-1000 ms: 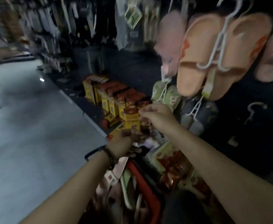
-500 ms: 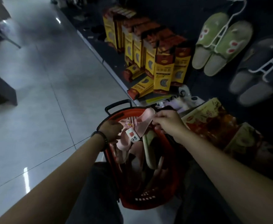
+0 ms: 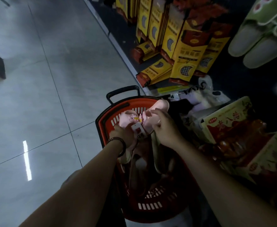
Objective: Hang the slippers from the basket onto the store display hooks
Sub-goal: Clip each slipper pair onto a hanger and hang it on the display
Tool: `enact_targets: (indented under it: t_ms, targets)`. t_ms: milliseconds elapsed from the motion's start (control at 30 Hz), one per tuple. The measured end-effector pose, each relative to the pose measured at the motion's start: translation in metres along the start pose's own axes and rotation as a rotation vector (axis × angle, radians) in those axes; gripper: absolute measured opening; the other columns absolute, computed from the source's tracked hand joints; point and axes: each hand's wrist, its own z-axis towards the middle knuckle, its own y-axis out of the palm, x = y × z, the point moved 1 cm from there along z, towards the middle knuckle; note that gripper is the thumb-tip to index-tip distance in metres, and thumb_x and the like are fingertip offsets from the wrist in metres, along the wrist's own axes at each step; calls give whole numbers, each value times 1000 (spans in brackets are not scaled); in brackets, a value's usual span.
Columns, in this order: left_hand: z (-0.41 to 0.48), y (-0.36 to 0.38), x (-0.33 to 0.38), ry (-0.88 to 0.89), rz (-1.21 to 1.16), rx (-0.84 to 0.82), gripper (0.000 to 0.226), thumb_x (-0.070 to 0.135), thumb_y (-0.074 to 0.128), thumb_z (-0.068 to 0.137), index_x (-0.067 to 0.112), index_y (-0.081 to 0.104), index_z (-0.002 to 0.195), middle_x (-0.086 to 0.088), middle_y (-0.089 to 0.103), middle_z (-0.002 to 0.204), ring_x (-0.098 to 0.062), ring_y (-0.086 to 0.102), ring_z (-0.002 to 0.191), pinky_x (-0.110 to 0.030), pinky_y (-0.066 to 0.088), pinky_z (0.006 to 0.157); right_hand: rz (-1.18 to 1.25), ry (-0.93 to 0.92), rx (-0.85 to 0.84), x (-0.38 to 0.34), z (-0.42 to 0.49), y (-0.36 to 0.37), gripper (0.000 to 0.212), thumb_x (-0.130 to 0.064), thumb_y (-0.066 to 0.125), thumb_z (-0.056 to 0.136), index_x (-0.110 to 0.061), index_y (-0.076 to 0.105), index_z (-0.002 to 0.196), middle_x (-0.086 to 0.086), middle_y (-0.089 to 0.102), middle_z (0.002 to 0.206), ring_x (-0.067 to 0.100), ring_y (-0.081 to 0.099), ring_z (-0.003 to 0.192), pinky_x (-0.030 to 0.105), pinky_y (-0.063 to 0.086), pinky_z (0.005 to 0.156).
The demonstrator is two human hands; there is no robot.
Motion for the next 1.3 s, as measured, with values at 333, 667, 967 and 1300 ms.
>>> enact_targets:
  t_ms: [333, 667, 967, 1300]
  targets:
    - [18, 8, -10, -119, -138, -35, 78, 63, 63, 85, -1, 56, 129, -20, 68, 114, -36, 70, 98, -41, 63, 79, -405, 7, -174, 16, 6, 24, 88, -6, 67, 89, -27, 24, 162, 5, 37, 153, 35, 50, 136, 45, 51, 104]
    - [1, -11, -2, -166, -237, -176, 30, 18, 66, 95, -2, 63, 118, -21, 70, 104, -32, 72, 83, -34, 63, 56, -438, 114, 62, 23, 15, 5, 16, -19, 70, 89, -17, 73, 105, 8, 72, 109, 32, 68, 105, 36, 52, 88]
    - [-2, -23, -13, -8, -523, -389, 34, 2, 77, 85, 4, 68, 117, -24, 74, 109, -37, 73, 88, -45, 61, 77, 622, 424, 404, -3, 8, 15, 15, -31, 82, 83, -22, 72, 76, -5, 74, 73, 22, 72, 70, 45, 62, 71]
    - [-4, -16, -13, 189, -194, -245, 45, 9, 91, 72, 13, 69, 111, -6, 80, 95, -23, 79, 81, -45, 66, 74, 988, 669, -33, -24, -1, 22, 8, -31, 76, 87, -28, 78, 79, -3, 72, 73, 13, 63, 67, 26, 37, 57]
